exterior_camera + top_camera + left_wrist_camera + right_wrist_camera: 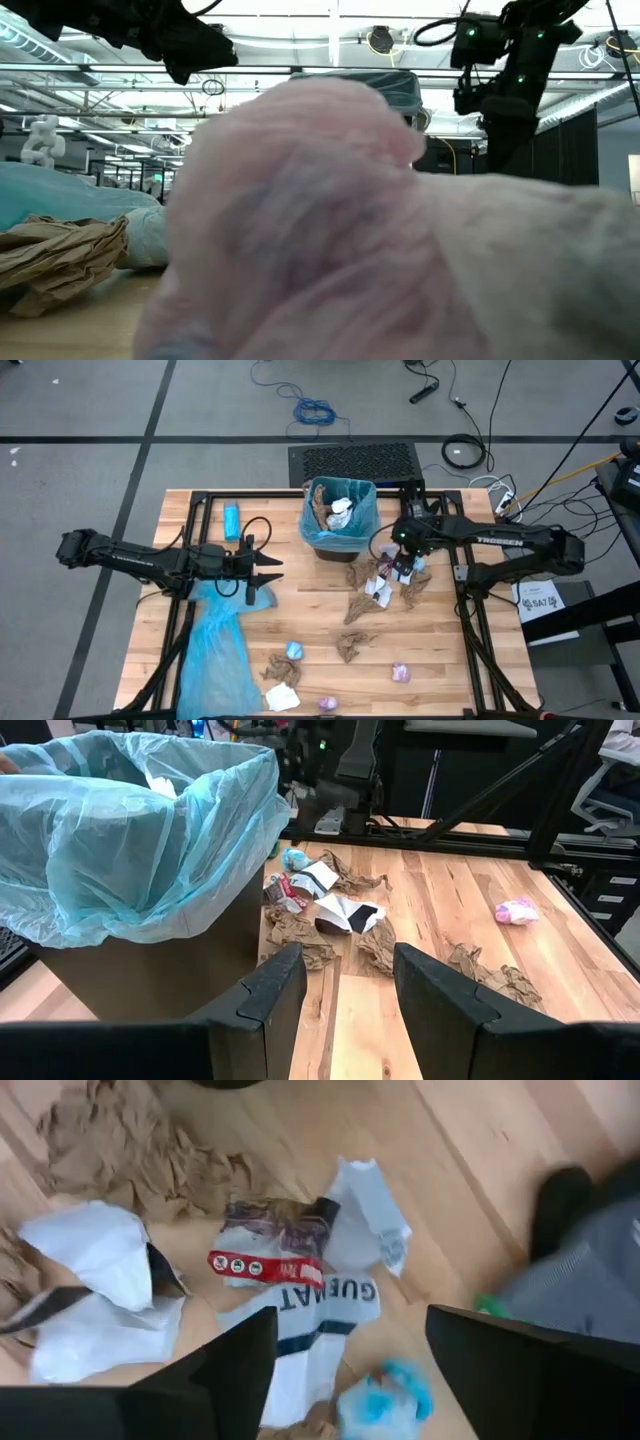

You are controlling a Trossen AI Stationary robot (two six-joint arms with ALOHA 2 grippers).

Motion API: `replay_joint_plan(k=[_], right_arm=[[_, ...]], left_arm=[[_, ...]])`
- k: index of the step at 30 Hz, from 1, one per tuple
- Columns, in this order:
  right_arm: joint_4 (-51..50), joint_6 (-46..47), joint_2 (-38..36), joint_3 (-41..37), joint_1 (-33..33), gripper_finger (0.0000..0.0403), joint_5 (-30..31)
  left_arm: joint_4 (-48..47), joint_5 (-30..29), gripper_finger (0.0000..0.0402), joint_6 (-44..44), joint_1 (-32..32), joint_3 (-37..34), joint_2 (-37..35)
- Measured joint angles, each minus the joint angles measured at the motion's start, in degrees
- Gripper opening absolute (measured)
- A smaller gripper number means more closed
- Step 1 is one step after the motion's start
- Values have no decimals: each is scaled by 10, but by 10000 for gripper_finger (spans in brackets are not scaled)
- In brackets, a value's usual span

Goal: Place trash/remove bag and relplace
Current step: Put the white paper into the trash bin

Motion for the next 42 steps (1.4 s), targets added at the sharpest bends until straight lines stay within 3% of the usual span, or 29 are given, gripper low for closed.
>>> replay_joint_plan(k=[6, 11, 26, 31, 39, 42], right_arm=[[81, -101, 54, 0, 1, 294, 0], [89, -146, 98, 0, -2, 304, 1], [146, -148, 198, 3, -65, 297, 0], [153, -160, 210, 2, -77, 234, -18], [117, -139, 218, 0, -77, 24, -49], [75, -116, 217, 0, -75, 11, -49]], left_arm=[[-2, 0, 157, 0, 0, 0, 0], [-11, 0, 157, 0, 0, 0, 0], [-37, 0, 157, -16, 0, 0, 0], [-37, 0, 157, -16, 0, 0, 0], [-36, 0, 157, -16, 0, 0, 0], [-36, 0, 157, -16, 0, 0, 0]])
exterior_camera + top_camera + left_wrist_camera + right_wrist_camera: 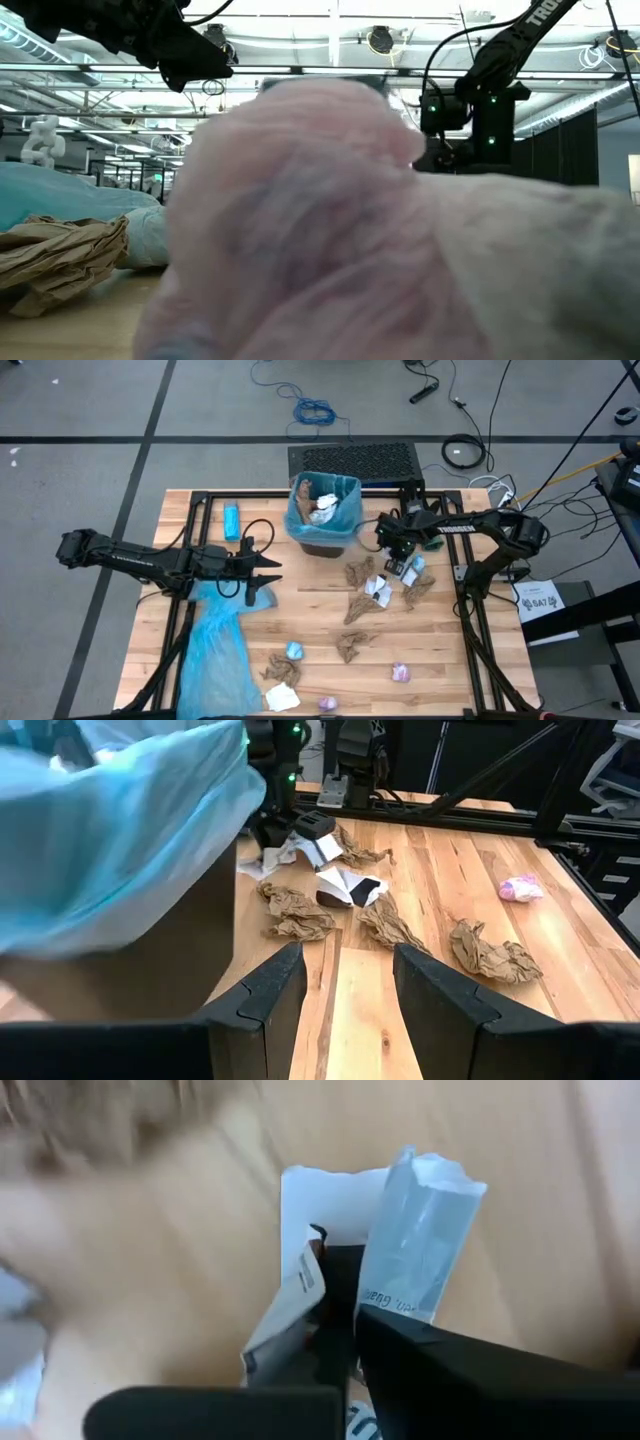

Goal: Place trash/remove bag and relplace
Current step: Put the white paper into the trash bin

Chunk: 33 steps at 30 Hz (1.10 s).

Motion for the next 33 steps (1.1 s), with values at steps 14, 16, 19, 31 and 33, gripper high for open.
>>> replay_joint_plan(k=[14, 16, 19, 31, 33], right_arm=[[-99, 100, -120, -2, 81, 0, 36], [-115, 124, -155, -2, 92, 0, 36], [-137, 164, -207, -1, 108, 0, 37], [-200, 278, -340, 77, 192, 0, 94], [-213, 288, -340, 118, 207, 0, 120]], left_arm=[[0, 0, 157, -14, -1, 0, 0], [1, 0, 157, -14, -1, 0, 0], [1, 0, 157, -14, -1, 0, 0], [2, 0, 157, -14, -1, 0, 0], [2, 0, 157, -14, -1, 0, 0]])
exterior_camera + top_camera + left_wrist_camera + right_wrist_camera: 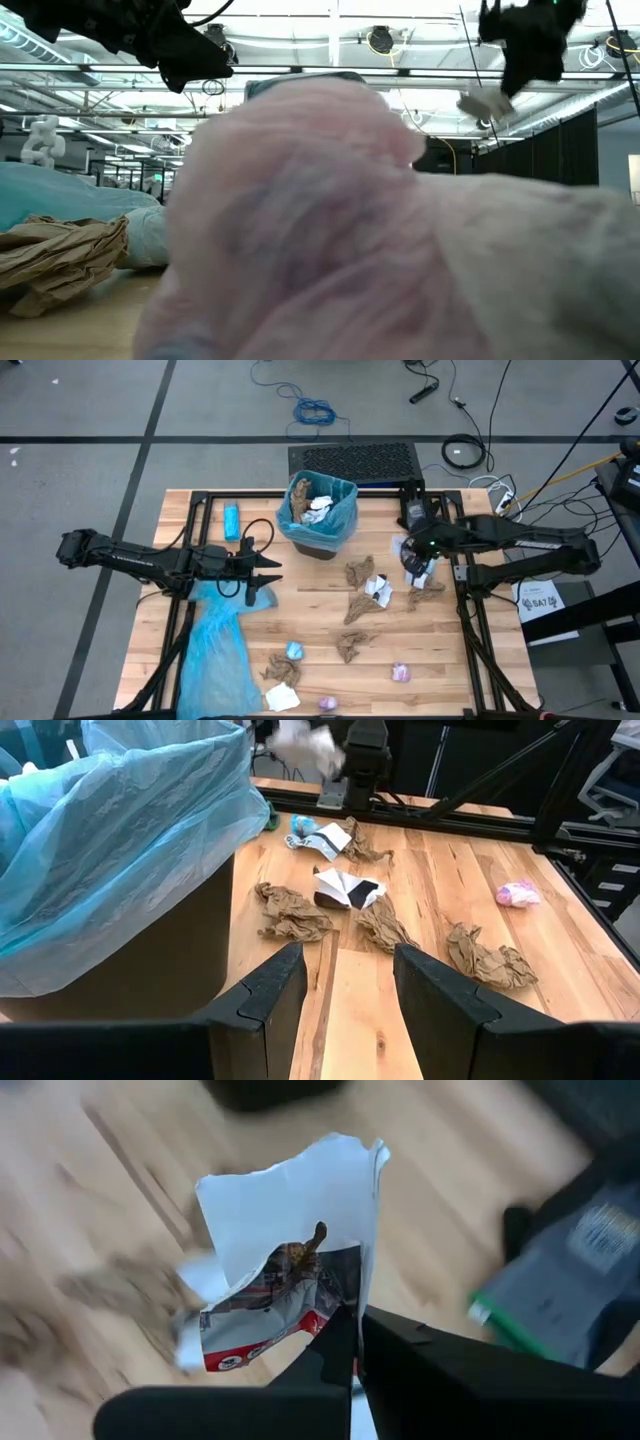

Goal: Place trash/remove bag and relplace
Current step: Put the white paper into the trash bin

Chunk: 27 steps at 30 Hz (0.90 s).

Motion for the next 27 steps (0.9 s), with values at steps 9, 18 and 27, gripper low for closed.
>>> replay_joint_plan(k=[9, 18, 27], right_arm=[[15, -17, 58, 185, 30, 0, 83], [120, -171, 221, 338, -13, 0, 80], [102, -182, 387, 499, -122, 0, -26]], left_arm=[[0, 0, 157, 0, 0, 0, 0], [4, 0, 157, 0, 0, 0, 0], [4, 0, 157, 0, 0, 0, 0]])
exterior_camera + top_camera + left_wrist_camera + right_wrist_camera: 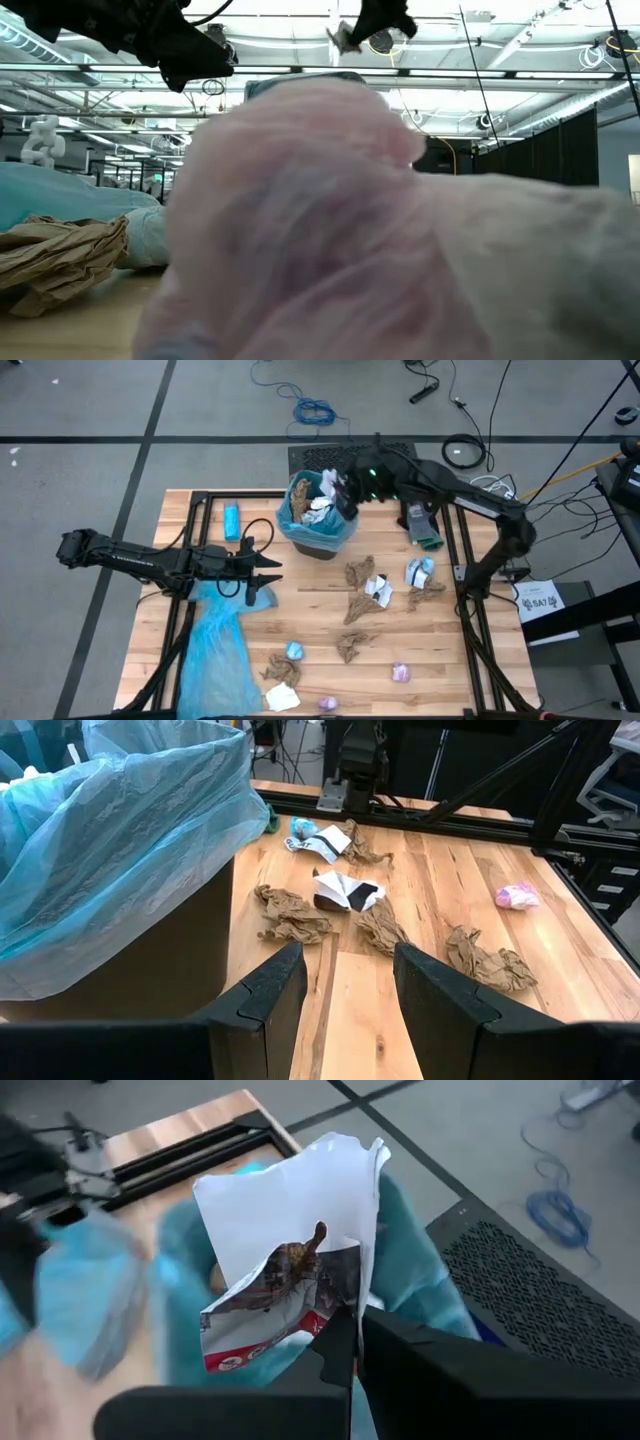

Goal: Place trash/remove bag and relplace
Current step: Put the white paper into the trash bin, then put the blue plastic into the trash bin

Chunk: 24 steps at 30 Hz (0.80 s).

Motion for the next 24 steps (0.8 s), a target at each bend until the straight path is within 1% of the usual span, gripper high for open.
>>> replay_joint_plan(k=[3, 6, 9, 13, 16, 20, 24], right_arm=[[-8, 0, 39, 31, -19, 0, -1], [-8, -4, 68, 42, -29, 3, -3], [-5, -18, 90, 43, -33, 17, -22], [-8, -21, 114, 43, -38, 57, -48], [-10, -29, 122, 43, -40, 95, -48], [-21, -31, 118, 44, -40, 140, -47], [-70, -40, 95, 44, -40, 167, -45]], left_arm=[[-2, 0, 157, 0, 0, 0, 0], [-2, 0, 157, 0, 0, 0, 0], [-4, 0, 157, -1, 0, 0, 0], [-5, 0, 157, -14, 0, 0, 0], [-6, 0, 157, -14, 0, 0, 0], [-6, 0, 157, -14, 0, 0, 0], [-6, 0, 157, -13, 0, 0, 0]])
